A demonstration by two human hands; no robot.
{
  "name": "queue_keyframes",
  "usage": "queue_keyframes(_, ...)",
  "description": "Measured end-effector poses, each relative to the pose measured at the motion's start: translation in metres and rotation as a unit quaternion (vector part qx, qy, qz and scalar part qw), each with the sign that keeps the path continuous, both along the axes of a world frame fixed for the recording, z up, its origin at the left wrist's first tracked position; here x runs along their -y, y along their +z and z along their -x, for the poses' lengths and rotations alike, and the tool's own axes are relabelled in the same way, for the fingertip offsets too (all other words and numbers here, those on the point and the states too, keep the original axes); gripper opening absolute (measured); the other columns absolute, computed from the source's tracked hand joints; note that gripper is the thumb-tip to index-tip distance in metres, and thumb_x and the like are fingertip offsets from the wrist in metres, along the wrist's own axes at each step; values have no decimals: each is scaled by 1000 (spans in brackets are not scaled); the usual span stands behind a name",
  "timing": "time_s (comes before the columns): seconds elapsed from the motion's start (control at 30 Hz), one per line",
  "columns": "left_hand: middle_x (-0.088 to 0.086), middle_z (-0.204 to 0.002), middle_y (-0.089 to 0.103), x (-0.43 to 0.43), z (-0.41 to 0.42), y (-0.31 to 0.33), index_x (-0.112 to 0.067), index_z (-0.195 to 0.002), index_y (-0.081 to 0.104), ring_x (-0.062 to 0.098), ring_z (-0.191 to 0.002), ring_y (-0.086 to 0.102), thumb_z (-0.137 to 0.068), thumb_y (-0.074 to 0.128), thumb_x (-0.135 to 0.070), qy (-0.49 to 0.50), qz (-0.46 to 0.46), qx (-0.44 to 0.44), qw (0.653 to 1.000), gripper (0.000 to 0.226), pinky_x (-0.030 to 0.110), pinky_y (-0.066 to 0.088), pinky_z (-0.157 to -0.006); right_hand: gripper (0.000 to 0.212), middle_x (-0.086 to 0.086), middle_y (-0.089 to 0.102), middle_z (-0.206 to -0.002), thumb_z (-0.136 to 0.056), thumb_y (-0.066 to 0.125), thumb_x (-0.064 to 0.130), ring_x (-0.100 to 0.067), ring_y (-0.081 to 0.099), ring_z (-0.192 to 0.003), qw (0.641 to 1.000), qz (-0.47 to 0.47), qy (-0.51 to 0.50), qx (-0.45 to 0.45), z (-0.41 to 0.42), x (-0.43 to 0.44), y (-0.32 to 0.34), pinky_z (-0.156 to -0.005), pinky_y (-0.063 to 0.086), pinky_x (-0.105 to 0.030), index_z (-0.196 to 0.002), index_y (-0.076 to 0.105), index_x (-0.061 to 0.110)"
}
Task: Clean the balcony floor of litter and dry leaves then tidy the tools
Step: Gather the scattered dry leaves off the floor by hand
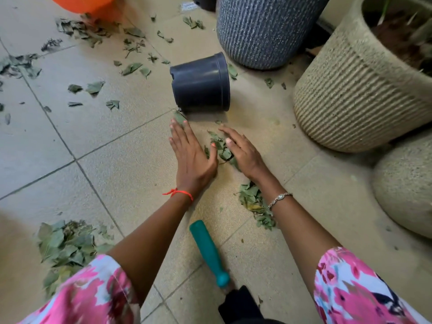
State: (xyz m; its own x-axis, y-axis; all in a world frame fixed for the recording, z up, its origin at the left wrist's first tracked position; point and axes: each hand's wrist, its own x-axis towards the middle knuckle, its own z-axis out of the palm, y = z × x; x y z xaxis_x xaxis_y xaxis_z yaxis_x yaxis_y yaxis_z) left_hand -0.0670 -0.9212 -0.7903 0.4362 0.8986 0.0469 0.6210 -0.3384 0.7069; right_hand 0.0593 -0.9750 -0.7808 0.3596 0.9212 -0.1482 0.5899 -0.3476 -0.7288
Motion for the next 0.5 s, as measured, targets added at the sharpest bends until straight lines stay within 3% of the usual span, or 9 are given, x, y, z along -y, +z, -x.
queue_keyframes(0.1, 18, -156, -13, -1, 0, -2, 0, -147, -8, 25, -144, -15, -87, 25, -44, -2, 18, -2, 1000, 81, 32, -15, -115, 45, 10, 17, -156, -102, 26, 39, -12, 14, -143, 999, 9, 20, -23, -1, -8, 12, -115, 16, -41, -146, 23, 35)
queue_keyframes(0.23, 16, -157, 0, -1, 1, -6, -1, -148, 0, 21, -146, -7, -86, 25, -40, -2, 27, 35, 999, 77, 32, -11, -117, 44, 6, 20, -156, -103, 22, 31, -6, 9, -144, 995, 32, 70, 66, 5, -22, 11, -119, 2, -35, -146, 28, 24)
queue_keyframes(0.33, 12, -141, 35, -1, 4, -2, -4, -144, 24, 20, -133, 29, -89, 35, -31, 4, 24, 123, 992, 62, 43, 12, -119, 42, 5, 35, -149, -103, 25, 34, -12, 26, -140, 999, 10, 45, 0, 13, -12, 9, -117, 16, -35, -138, 44, 24)
queue_keyframes(0.43, 6, -118, 46, -1, 11, 4, -7, -134, 40, 13, -105, 43, -90, 39, -26, -11, 39, 164, 986, 48, 37, 40, -101, 35, -1, 63, -121, -100, 37, 32, -11, 58, -108, 996, -9, -5, -93, 18, 10, 23, -99, 44, -34, -119, 63, 19)
queue_keyframes(0.5, 5, -115, 43, -3, 14, 5, -6, -127, 47, 11, -102, 44, -90, 38, -27, -34, 42, 168, 984, 44, 33, 43, -97, 29, -5, 71, -93, -99, 43, 26, 0, 59, -69, 990, -69, -73, -104, 21, 29, 34, -71, 54, -28, -107, 68, 16)
